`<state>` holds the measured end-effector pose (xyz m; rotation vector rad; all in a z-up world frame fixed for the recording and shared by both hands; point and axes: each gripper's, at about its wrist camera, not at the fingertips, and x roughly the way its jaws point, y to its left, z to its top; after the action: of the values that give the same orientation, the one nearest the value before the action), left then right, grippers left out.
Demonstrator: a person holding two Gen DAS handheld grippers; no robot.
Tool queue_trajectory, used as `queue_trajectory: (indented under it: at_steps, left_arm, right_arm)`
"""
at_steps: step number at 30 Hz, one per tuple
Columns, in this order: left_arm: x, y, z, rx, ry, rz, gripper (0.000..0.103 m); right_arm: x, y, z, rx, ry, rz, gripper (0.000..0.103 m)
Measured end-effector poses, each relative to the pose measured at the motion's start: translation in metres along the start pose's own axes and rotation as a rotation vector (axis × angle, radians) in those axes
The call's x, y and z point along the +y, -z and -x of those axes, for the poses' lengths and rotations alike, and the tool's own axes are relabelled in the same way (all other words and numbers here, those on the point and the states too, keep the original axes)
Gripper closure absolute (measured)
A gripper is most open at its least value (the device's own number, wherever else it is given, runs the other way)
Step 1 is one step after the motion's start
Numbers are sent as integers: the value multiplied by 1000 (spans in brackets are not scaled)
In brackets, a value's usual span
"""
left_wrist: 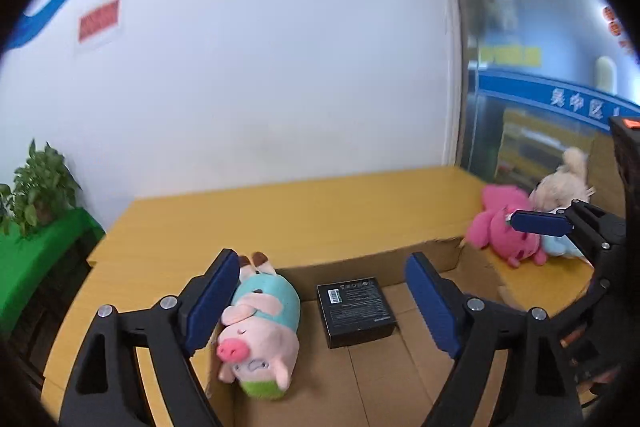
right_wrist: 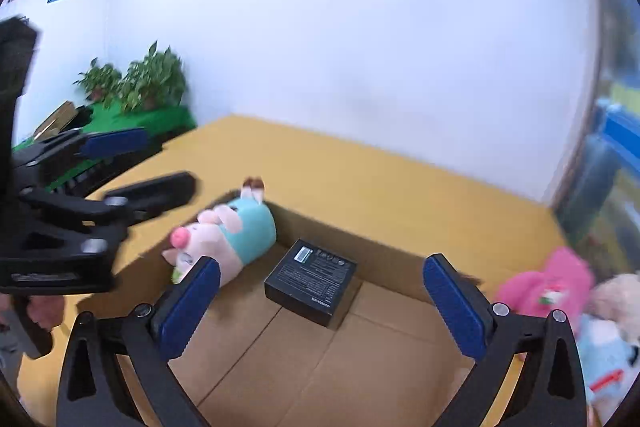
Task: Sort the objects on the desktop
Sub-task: 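Withdraw the open left gripper from the cardboard box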
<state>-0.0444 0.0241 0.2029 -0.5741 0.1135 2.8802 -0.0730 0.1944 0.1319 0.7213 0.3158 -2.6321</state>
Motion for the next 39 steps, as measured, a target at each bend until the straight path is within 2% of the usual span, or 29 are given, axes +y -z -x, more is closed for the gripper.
queue_trajectory:
  at_steps: [2, 5, 7, 11, 16, 18, 22, 27, 33, 37, 39]
  left_arm:
    - [5, 8, 36, -22, 6, 1, 18]
    - [4, 28, 74, -21, -35, 44, 17]
    - [7, 43, 96, -42, -68, 51, 17]
    - [-1, 64, 112, -44, -139, 46, 17]
    - [-1, 82, 129, -42, -203, 78, 17]
    - [-5, 91, 131, -28, -210, 76, 17]
    - [-16, 102, 128, 13, -171, 95, 17]
    - [-26, 109, 118, 61, -135, 121, 17]
    - [-36, 119, 109, 59, -122, 129, 17]
    - [-40, 137, 90, 107, -103, 144, 17]
    - [-44, 149, 78, 134, -95, 124, 17]
  right_arm:
    - [15, 10, 34, -30, 55, -2, 0]
    - [38, 19, 57, -50, 122, -19, 0]
    - [45, 26, 73, -69, 123, -31, 0]
    - [55, 47, 115, -126, 116, -90, 0]
    - [66, 60, 145, -108, 105, -135, 0]
    - [71, 68, 152, -95, 124, -135, 0]
    - [76, 81, 155, -58, 221, -133, 0]
    - [66, 92, 165, -54, 187, -142, 0]
    - [54, 102, 167, -50, 156, -169, 0]
    - [41, 116, 166, -84, 106, -206, 0]
    - [33, 128, 163, -73, 113, -212, 0]
